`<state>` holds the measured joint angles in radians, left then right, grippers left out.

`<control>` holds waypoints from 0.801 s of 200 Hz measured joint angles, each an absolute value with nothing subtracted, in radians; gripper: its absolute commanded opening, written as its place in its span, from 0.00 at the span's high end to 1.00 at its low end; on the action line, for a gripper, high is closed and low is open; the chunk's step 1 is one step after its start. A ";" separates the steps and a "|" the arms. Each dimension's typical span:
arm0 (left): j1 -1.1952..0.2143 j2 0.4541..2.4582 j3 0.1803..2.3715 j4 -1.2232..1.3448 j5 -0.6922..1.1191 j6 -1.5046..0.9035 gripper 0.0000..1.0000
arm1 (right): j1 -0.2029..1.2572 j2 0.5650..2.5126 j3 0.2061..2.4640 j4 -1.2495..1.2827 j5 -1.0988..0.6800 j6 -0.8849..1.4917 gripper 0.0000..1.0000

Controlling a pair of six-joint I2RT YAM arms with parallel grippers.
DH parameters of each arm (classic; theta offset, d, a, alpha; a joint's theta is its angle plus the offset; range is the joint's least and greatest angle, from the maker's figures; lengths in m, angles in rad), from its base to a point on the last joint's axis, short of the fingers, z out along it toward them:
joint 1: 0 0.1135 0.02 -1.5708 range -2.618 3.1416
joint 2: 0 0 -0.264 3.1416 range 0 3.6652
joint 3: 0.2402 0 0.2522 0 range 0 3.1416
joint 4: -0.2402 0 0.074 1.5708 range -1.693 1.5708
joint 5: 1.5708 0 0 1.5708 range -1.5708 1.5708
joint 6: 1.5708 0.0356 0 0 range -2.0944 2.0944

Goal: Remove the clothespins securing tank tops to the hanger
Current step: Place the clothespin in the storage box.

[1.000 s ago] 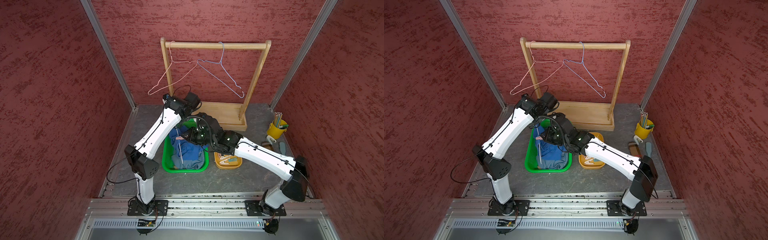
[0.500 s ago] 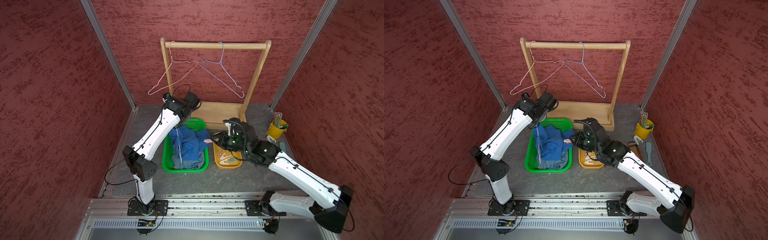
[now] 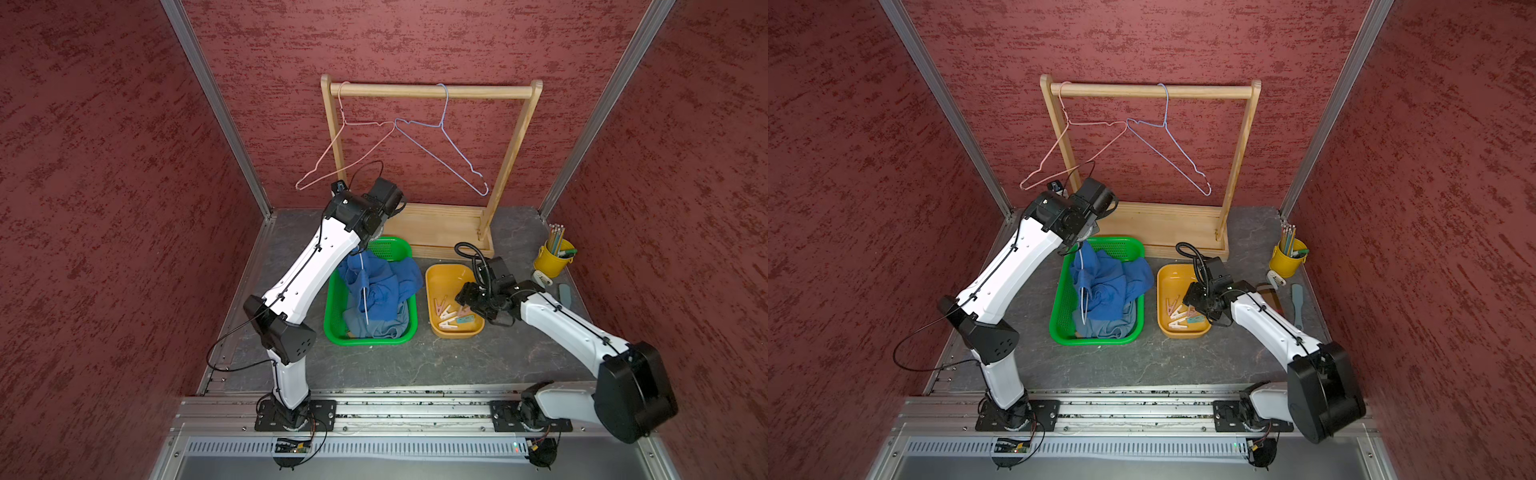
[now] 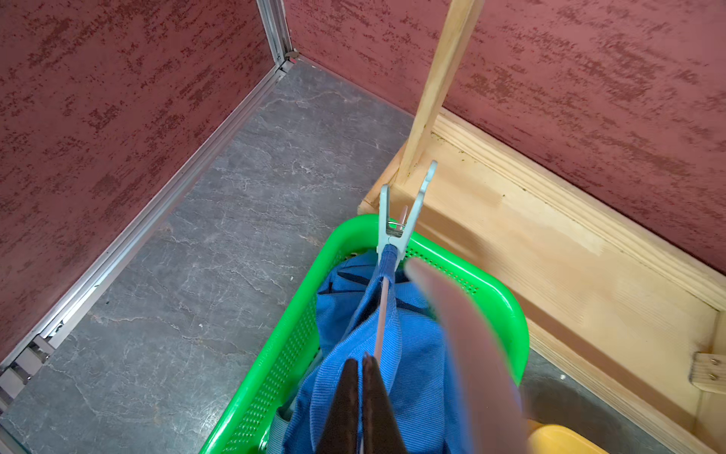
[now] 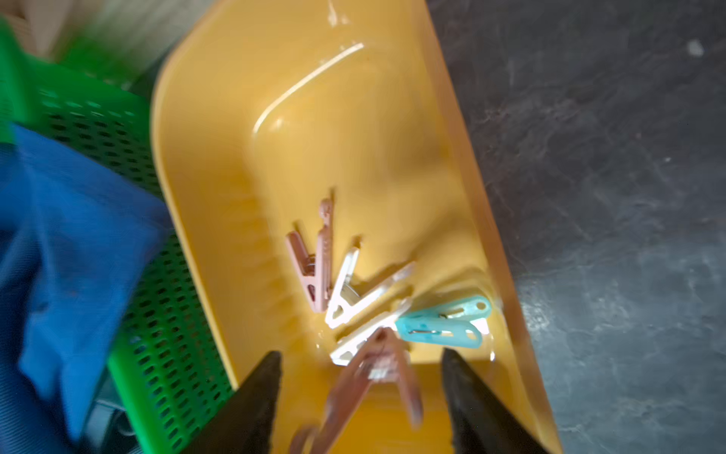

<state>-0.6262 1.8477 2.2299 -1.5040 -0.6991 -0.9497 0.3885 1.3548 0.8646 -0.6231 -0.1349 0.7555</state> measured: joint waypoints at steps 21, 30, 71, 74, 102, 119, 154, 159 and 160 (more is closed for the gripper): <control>-0.638 1.848 2.241 -1.516 -0.696 -0.960 1.00 | 0.389 1.370 0.939 -0.707 -0.096 0.720 0.16; -0.640 1.848 2.240 -1.527 -0.692 -0.970 1.00 | 0.389 1.354 0.986 -0.742 -0.081 0.712 0.16; -0.641 1.864 2.263 -1.570 -0.686 -1.011 1.00 | 0.507 1.222 1.256 -0.788 -0.076 0.714 0.17; -0.641 1.868 2.268 -1.573 -0.686 -1.015 1.00 | 0.529 1.218 1.272 -0.786 -0.078 0.717 0.17; -0.641 1.922 2.323 -1.602 -0.681 -1.041 1.00 | 0.760 1.230 1.391 -0.760 -0.079 0.762 0.17; -0.642 1.946 2.340 -1.613 -0.677 -1.055 1.00 | 0.875 1.276 1.420 -0.738 -0.077 0.790 0.16; -0.640 1.958 2.347 -1.623 -0.669 -1.073 1.00 | 0.994 1.382 1.424 -0.685 -0.074 0.841 0.16; -0.640 1.958 2.347 -1.624 -0.668 -1.077 1.00 | 1.004 1.393 1.424 -0.678 -0.073 0.847 0.16; -0.640 1.958 2.347 -1.624 -0.668 -1.077 1.00 | 1.005 1.394 1.424 -0.677 -0.073 0.847 0.16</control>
